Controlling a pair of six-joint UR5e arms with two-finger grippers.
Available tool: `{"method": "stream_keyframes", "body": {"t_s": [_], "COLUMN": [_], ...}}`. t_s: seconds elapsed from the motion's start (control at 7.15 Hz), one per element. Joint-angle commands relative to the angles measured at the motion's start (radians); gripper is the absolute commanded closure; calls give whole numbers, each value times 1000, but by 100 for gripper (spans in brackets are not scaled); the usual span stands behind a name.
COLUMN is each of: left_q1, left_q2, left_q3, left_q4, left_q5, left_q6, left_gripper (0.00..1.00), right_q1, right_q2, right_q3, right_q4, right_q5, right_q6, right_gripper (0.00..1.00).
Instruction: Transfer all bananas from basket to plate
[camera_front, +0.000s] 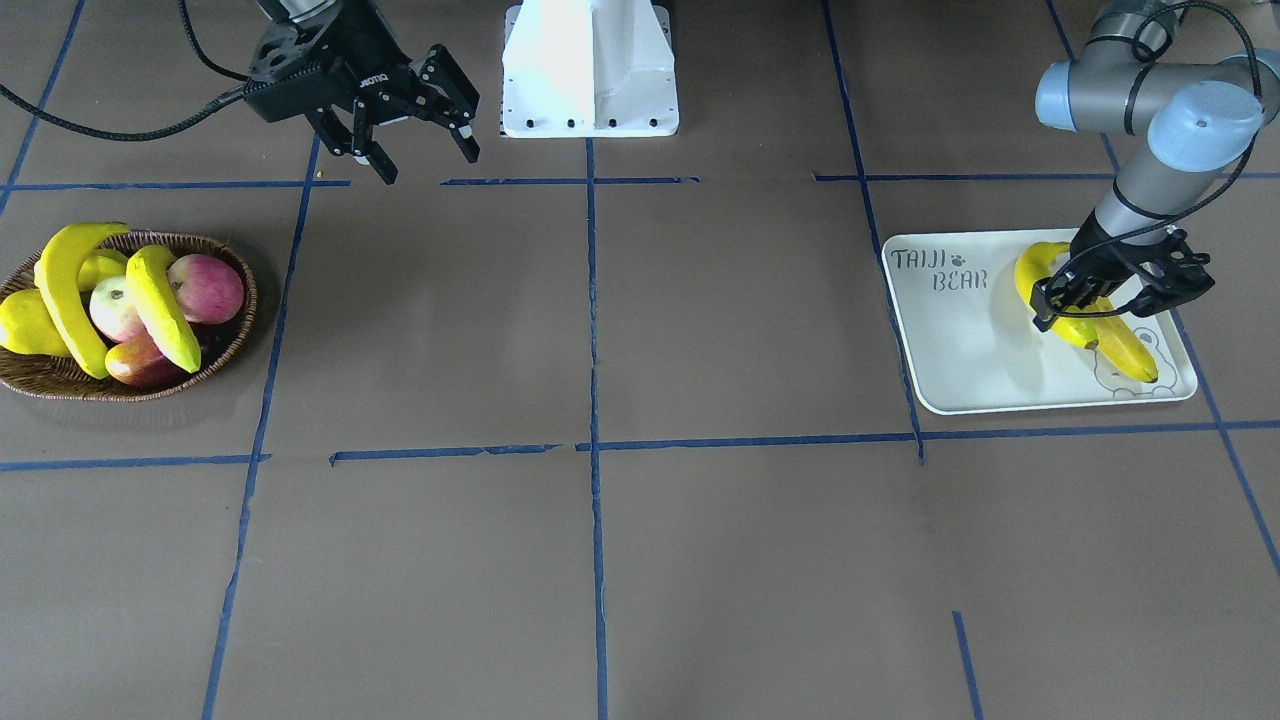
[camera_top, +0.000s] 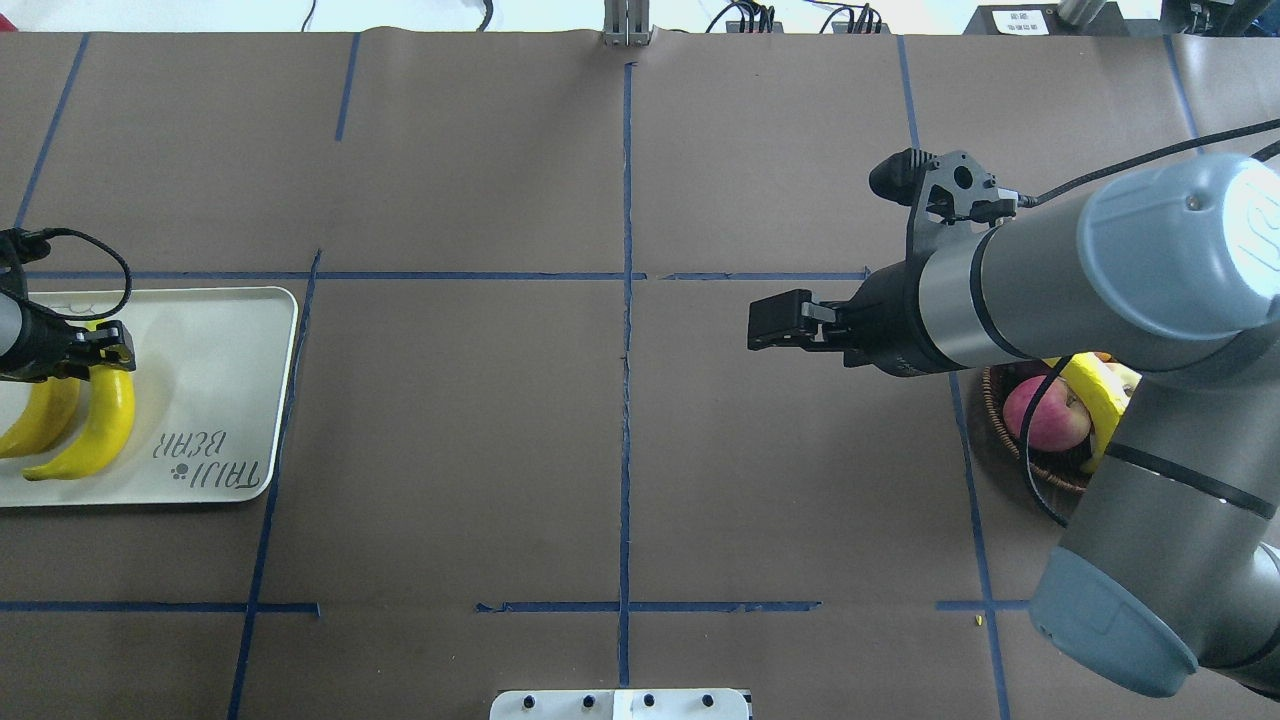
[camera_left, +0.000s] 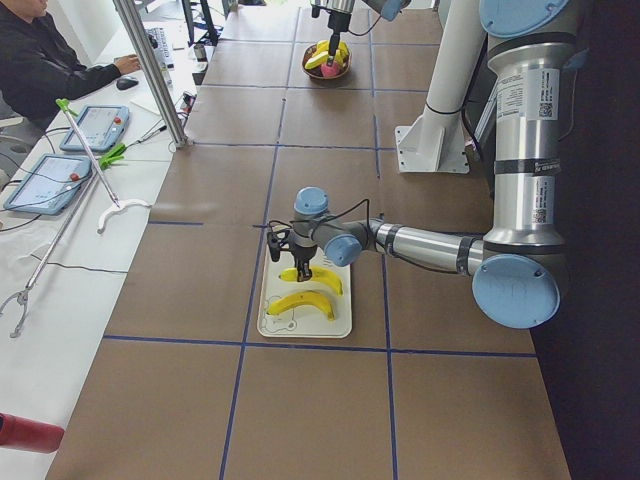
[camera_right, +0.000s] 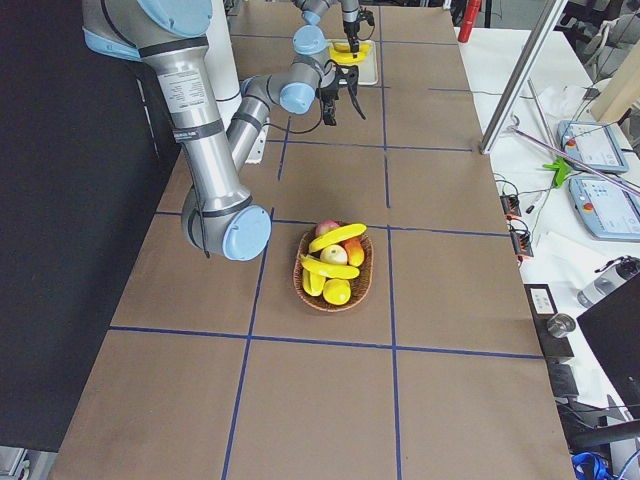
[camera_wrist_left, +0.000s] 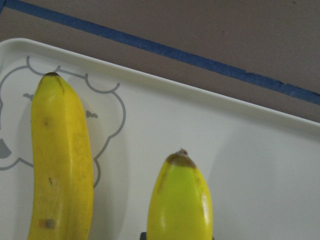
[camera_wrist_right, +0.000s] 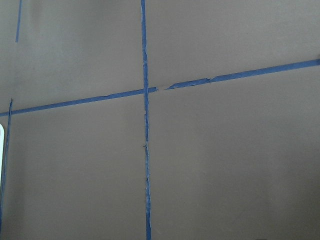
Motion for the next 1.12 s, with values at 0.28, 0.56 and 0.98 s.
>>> {"method": "stream_keyframes", "body": {"t_s": [0.28, 0.56, 0.98], "left_q1": [-56, -61, -9], "left_q2": [-12, -125, -282], "left_q3": [-113, -284, -303], "left_q4": [131, 437, 551], "left_q5": [-63, -79, -77], "left_q6": [86, 79, -57], "left_gripper": [0, 0, 0], "right_q1": [53, 89, 193], "right_q2": [-104, -277, -422], "right_q3": [21, 73, 69], "right_q4": [0, 17, 40], "right_q5": [43, 57, 125], "right_q6": [-111, -280, -513], "right_gripper": [0, 0, 0]}}
